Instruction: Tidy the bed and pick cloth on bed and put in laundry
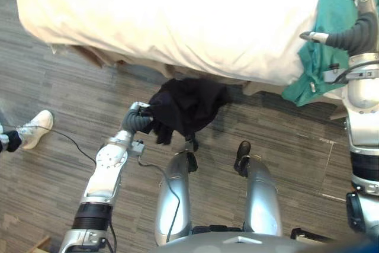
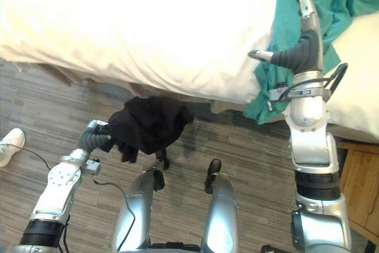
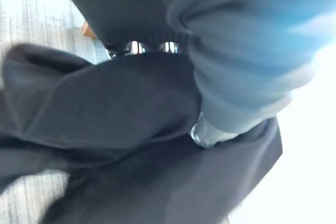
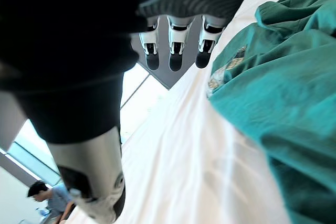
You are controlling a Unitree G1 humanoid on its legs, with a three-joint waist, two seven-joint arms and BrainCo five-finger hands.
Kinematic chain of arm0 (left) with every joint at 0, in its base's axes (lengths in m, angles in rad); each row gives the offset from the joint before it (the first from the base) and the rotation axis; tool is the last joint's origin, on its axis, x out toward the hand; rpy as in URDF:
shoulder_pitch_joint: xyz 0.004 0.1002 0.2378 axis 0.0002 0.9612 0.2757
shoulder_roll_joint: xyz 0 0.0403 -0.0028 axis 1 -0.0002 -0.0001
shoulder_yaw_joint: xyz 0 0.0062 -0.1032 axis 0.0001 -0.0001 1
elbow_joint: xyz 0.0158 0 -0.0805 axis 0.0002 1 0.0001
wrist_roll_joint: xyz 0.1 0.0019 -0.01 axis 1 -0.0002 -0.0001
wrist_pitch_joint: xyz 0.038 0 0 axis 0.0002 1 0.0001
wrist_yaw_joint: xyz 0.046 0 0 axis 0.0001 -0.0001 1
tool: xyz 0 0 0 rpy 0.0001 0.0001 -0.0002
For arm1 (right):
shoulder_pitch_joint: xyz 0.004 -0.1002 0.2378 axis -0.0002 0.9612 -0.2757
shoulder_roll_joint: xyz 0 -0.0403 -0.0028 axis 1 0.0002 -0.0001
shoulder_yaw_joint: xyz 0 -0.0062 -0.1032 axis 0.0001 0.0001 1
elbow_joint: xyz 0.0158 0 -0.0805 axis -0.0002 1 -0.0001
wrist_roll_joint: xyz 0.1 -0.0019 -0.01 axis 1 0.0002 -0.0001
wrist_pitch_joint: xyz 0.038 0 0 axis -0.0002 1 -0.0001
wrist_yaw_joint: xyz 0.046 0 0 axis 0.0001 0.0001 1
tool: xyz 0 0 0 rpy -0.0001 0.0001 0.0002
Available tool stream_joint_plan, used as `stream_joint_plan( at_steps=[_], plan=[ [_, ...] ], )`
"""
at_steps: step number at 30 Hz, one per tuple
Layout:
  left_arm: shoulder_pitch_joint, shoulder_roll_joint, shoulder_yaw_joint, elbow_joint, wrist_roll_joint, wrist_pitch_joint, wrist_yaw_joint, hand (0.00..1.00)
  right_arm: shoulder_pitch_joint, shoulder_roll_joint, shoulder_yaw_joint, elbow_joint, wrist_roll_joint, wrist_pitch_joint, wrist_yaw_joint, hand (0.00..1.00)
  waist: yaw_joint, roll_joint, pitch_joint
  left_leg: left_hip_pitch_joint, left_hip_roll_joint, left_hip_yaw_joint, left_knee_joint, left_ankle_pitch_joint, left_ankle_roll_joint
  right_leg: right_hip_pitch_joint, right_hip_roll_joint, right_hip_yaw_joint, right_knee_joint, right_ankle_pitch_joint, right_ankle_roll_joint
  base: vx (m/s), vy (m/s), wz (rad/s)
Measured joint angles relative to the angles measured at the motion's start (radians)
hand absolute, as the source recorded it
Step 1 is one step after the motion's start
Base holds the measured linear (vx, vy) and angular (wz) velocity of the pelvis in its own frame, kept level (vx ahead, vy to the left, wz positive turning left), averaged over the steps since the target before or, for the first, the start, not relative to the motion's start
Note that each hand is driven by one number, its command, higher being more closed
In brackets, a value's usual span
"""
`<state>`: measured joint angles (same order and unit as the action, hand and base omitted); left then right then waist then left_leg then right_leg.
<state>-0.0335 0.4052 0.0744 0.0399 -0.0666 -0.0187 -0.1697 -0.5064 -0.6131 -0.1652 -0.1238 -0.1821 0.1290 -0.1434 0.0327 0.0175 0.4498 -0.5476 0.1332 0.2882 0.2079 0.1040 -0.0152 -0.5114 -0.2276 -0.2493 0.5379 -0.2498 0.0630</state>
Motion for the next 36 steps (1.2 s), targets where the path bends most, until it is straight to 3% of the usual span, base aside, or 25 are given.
stream_joint_plan(
  at_steps=[6, 13, 17, 18, 20, 24, 29, 36],
  plan=[
    [0.008, 0.028, 0.053, 0.000, -0.001, 0.015, -0.074, 1.00, -0.002, -0.062, -0.027, 0.202, 0.000, 0.059, -0.017, 0.00, 0.017, 0.000, 0.000, 0.000, 0.004, -0.030, -0.057, 0.046, -0.007, 0.000, 0.020, -0.026, -0.018, 0.006, -0.008, 0.05, -0.055, 0.09],
    [0.001, 0.141, 0.095, 0.000, -0.038, 0.014, -0.146, 1.00, -0.010, -0.081, -0.063, 0.308, 0.001, 0.060, -0.015, 0.00, 0.025, 0.000, 0.000, 0.002, 0.008, -0.028, -0.090, 0.065, -0.013, -0.016, 0.034, -0.020, -0.026, 0.008, -0.011, 0.05, -0.042, -0.03],
    [-0.034, 0.161, 0.095, 0.000, -0.070, 0.014, -0.163, 1.00, -0.043, -0.116, -0.061, 0.323, -0.058, 0.079, 0.048, 0.00, 0.036, 0.000, 0.000, -0.024, 0.013, -0.024, -0.106, 0.081, -0.015, -0.060, 0.037, -0.014, -0.016, 0.011, -0.016, 0.04, -0.042, -0.04],
    [-0.037, 0.161, 0.095, 0.000, -0.070, 0.014, -0.165, 1.00, -0.048, -0.116, -0.060, 0.325, -0.084, 0.083, 0.066, 1.00, 0.036, 0.000, 0.000, -0.028, 0.014, -0.023, -0.106, 0.083, -0.015, -0.065, 0.037, -0.014, -0.014, 0.011, -0.017, 0.05, -0.047, -0.04],
    [-0.045, 0.161, 0.093, 0.001, -0.071, 0.014, -0.174, 1.00, -0.064, -0.117, -0.055, 0.341, -0.167, 0.083, 0.142, 1.00, 0.035, 0.000, 0.000, -0.033, 0.015, -0.020, -0.106, 0.084, -0.016, -0.073, 0.037, -0.011, -0.011, 0.012, -0.018, 0.05, -0.041, -0.05],
    [-0.069, 0.177, 0.093, 0.002, -0.113, 0.013, -0.174, 1.00, -0.089, -0.168, -0.023, 0.393, -0.134, 0.080, 0.160, 1.00, 0.036, -0.002, -0.001, -0.033, 0.017, -0.020, -0.106, 0.084, -0.017, -0.073, 0.037, -0.012, -0.008, 0.012, -0.018, 0.03, -0.027, 0.00],
    [-0.070, 0.199, 0.085, 0.028, -0.157, 0.008, -0.171, 1.00, -0.089, -0.163, -0.013, 0.519, 0.028, 0.027, 0.114, 1.00, 0.042, -0.040, -0.025, -0.022, 0.019, -0.014, -0.123, 0.091, -0.025, -0.068, 0.043, -0.012, -0.017, 0.012, -0.020, 0.06, -0.038, -0.01],
    [-0.065, 0.151, 0.043, 0.072, -0.164, 0.007, -0.107, 1.00, -0.047, -0.026, -0.011, 0.663, 0.232, -0.063, 0.096, 1.00, 0.040, -0.046, -0.033, 0.079, 0.014, -0.008, -0.140, 0.081, -0.038, 0.039, 0.050, -0.011, -0.058, 0.013, -0.021, 0.07, -0.022, -0.05]
  ],
)
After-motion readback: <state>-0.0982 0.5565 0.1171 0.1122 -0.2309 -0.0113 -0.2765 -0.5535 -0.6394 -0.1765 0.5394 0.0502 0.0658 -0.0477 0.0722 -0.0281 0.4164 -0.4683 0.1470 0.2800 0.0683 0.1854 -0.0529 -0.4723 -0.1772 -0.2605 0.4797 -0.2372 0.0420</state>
